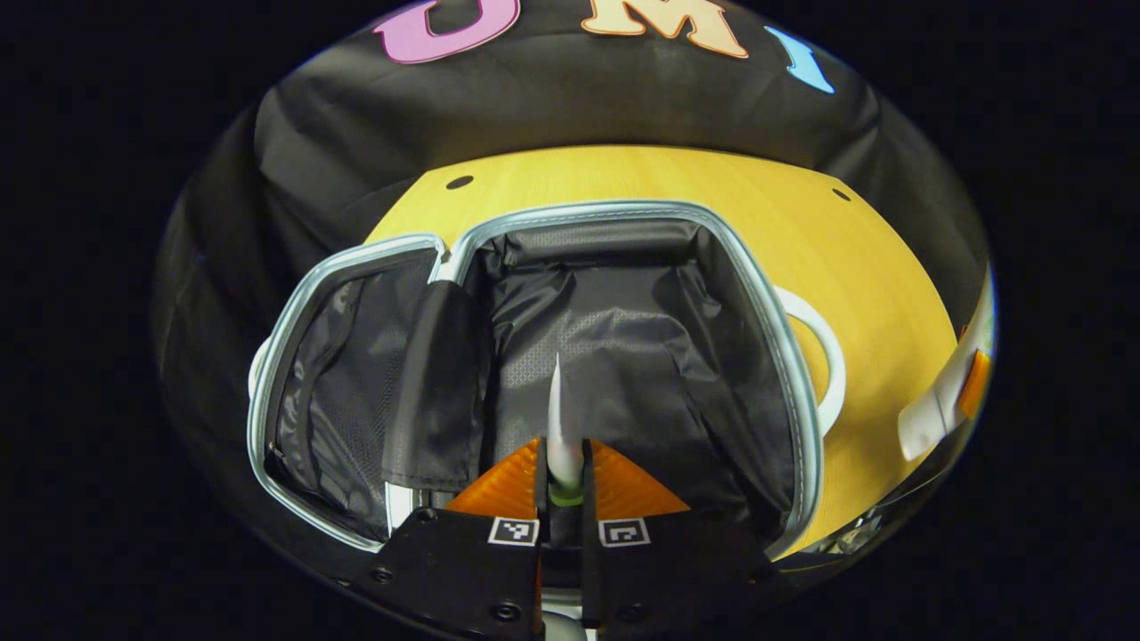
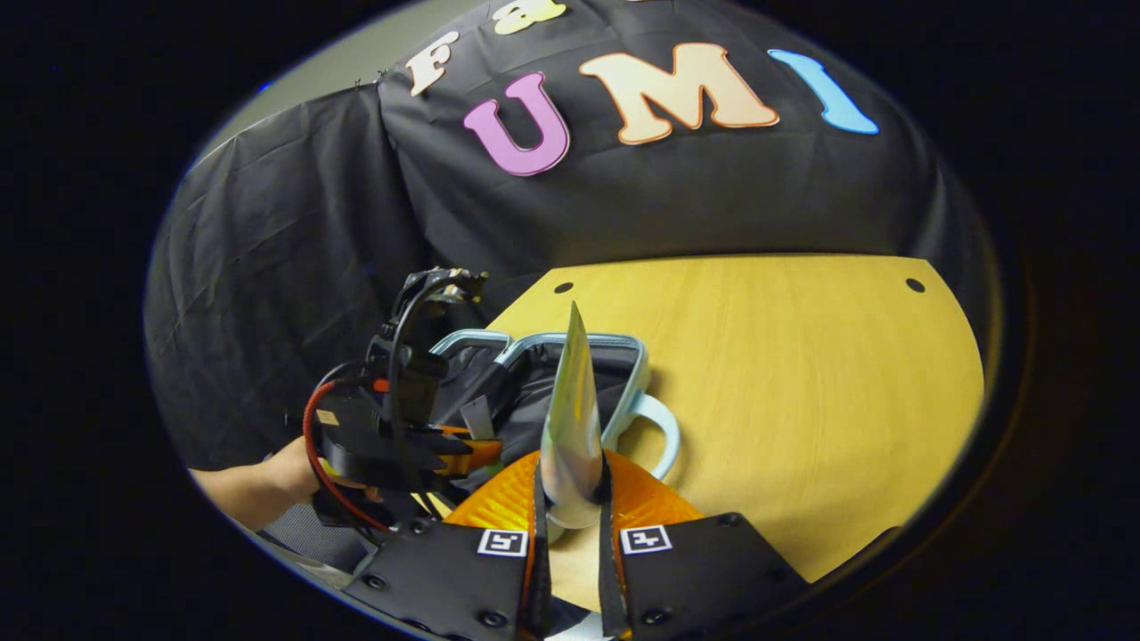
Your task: First open the suitcase, pack the skin care products into it, and then close the suitcase.
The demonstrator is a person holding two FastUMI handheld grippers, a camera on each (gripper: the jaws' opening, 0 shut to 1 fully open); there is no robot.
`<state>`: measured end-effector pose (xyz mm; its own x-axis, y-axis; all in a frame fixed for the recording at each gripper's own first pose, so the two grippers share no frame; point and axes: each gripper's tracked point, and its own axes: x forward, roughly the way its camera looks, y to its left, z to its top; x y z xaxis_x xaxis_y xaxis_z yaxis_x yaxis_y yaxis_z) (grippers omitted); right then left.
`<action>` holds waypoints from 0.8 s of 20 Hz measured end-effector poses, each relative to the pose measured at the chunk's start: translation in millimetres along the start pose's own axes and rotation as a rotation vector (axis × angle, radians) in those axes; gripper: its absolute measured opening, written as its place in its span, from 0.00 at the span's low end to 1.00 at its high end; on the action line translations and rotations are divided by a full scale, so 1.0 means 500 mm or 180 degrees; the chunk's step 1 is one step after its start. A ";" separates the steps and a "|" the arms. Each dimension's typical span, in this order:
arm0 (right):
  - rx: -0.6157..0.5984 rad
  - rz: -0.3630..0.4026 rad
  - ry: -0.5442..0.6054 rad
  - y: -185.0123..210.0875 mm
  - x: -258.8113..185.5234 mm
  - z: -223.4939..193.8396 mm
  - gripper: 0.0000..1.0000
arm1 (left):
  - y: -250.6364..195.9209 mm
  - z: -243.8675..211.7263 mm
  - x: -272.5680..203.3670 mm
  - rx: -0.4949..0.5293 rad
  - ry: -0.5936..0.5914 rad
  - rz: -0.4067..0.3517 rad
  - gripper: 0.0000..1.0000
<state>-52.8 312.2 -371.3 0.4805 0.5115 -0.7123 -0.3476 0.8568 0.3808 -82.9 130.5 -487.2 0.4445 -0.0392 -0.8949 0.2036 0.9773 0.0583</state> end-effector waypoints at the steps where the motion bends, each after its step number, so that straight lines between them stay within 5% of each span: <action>1: 0.0059 0.0014 0.0041 0.011 0.009 -0.004 0.23 | -0.003 0.008 0.001 0.0030 -0.0050 -0.0066 0.14; 2: 0.0111 0.0036 0.0068 0.028 0.021 -0.006 0.24 | -0.011 0.013 -0.003 0.0060 -0.0076 -0.0154 0.18; 6: 0.0094 0.0107 0.0261 0.064 0.054 -0.030 0.23 | -0.020 0.046 -0.033 0.0103 -0.0302 -0.0333 0.81; 10: 0.0121 0.0074 0.0600 0.083 0.087 -0.091 0.23 | 0.012 0.070 -0.082 -0.0234 -0.0543 -0.0472 0.74; 16: 0.0219 -0.0115 0.0735 0.104 0.127 -0.123 0.31 | 0.198 0.075 -0.119 -0.0526 -0.0721 -0.0258 0.72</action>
<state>-89.9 385.1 -433.3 0.2920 0.4587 -0.8392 -0.2739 0.8808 0.3862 -56.2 221.6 -411.6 0.6197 -0.1459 -0.7711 0.1098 0.9890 -0.0989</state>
